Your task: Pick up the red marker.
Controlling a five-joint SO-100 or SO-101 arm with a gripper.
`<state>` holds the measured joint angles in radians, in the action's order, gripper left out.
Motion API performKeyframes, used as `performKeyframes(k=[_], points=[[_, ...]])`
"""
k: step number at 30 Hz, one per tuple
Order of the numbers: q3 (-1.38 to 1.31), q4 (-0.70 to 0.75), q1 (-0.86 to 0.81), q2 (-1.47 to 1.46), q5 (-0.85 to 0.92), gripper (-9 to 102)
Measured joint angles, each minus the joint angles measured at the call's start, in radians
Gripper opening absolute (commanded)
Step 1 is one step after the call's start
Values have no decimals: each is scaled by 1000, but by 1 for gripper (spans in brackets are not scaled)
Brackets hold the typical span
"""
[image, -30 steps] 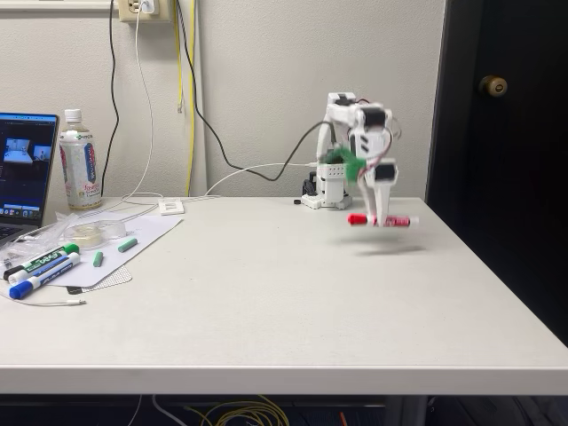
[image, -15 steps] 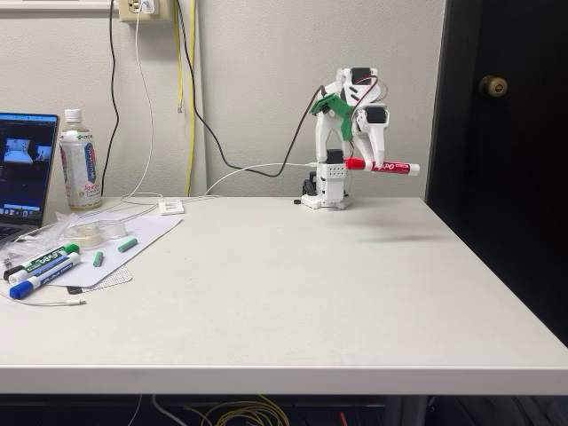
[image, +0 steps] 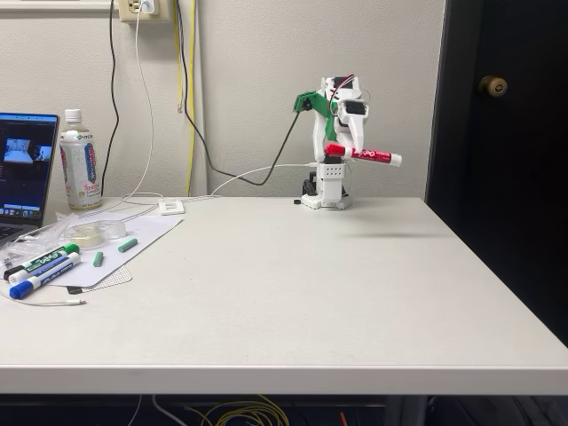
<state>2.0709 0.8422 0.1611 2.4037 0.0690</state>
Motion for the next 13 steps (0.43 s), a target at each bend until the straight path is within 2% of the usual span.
performKeyframes(k=[13], points=[[141, -181, -104, 143, -5, 3]])
